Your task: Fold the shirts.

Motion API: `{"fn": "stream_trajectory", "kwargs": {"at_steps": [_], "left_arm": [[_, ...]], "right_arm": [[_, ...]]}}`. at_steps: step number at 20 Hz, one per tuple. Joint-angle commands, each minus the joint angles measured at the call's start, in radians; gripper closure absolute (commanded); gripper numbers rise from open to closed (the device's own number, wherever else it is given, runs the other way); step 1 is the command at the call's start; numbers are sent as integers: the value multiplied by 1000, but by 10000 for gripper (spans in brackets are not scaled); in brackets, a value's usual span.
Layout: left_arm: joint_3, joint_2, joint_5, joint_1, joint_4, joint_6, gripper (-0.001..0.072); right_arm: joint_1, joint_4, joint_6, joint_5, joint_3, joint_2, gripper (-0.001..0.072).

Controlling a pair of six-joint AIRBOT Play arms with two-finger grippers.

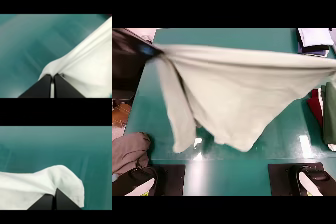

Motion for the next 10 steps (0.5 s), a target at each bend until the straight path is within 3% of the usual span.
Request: {"fn": "stream_trajectory", "kwargs": {"at_steps": [1, 4, 8, 9, 10], "left_arm": [[-177, -143, 0, 0, -97, 51, 679], [-249, -342, 54, 0, -222, 114, 678], [-249, -545, 199, 0, -218, 88, 677], [-249, -563, 212, 0, -212, 85, 532], [-248, -567, 217, 1, -200, 77, 229]], "right_arm": [[40, 3, -37, 34, -19, -172, 697], [70, 5, -80, -76, -132, -301, 697], [38, 7, -87, -190, -205, -457, 697], [25, 6, -91, -192, -203, -491, 697], [13, 5, -99, -200, -204, -512, 696]]}}
